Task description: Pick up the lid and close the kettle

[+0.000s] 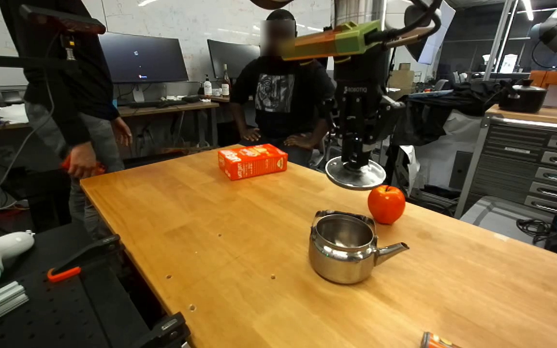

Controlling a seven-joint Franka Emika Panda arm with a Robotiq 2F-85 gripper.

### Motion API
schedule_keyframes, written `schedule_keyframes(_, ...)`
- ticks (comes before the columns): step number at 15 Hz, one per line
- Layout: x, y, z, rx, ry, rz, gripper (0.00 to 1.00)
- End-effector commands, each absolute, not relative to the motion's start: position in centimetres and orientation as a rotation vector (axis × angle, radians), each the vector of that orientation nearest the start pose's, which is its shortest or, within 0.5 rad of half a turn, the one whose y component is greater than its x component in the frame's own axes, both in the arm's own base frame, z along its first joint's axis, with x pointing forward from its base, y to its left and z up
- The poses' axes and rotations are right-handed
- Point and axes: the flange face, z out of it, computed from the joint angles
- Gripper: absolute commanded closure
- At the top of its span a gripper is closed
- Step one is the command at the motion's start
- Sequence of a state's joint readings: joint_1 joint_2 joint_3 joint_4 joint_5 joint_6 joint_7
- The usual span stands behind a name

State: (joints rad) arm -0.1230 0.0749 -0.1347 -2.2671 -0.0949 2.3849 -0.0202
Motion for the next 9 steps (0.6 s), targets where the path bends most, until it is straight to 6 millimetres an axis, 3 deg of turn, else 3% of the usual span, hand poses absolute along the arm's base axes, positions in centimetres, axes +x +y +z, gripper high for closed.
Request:
schedule_keyframes(1, 52.1, -14.2, 31.9, -3.229, 0.296, -0.042, 0.93)
schedule_keyframes(9, 52.5, -14.6, 29.3, -3.238, 0.32, 0.007, 0.93)
